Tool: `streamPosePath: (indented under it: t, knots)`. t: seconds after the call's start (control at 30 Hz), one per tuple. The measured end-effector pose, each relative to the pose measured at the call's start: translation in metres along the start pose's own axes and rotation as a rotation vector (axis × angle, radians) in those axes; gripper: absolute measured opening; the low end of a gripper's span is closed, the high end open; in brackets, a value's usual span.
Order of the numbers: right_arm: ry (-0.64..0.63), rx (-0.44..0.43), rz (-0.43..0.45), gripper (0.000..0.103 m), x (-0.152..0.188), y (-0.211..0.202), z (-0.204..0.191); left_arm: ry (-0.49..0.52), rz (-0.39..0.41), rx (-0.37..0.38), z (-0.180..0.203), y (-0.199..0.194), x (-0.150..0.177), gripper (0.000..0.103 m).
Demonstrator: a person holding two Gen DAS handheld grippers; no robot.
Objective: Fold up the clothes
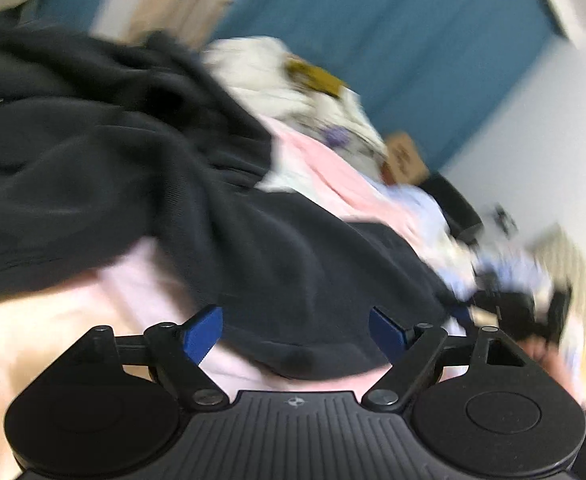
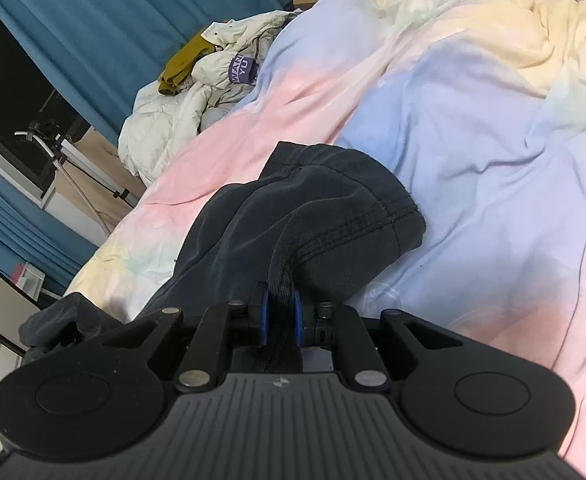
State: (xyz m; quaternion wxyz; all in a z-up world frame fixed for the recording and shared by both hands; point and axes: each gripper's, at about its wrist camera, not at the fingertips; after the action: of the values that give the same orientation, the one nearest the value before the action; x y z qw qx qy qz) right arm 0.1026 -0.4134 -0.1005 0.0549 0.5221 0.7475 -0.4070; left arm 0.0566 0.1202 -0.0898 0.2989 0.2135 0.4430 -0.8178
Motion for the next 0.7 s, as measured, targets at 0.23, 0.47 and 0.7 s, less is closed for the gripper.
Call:
streamPosePath:
  t: [0.23,0.47,0.7]
  knots:
    - [0.048,-0.001,-0.027,0.014,-0.003,-0.001,0.007,-0.391,0.038,-0.173,-0.080,-0.049,-0.021,0.092]
    - [0.066,0.008,-0.033,0.023,-0.006,-0.002,0.009,-0.849,0.158,-0.232,-0.172,-0.097,-0.031,0.092]
    - [0.154,0.035,0.013,0.051,-0.011,-0.010,0.020,-1.023,0.285,-0.268,-0.227,-0.112,-0.029,0.080]
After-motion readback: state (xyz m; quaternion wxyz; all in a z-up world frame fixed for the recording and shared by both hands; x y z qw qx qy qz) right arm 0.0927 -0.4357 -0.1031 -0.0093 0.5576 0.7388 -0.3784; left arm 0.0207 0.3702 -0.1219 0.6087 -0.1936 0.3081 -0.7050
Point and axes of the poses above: each gripper's, at about its wrist camera, not at the fingertips, and y roughly the way its jaws point, z to its right, x to its underside, and after that the axes turned 6 degrees about -x, right-handed
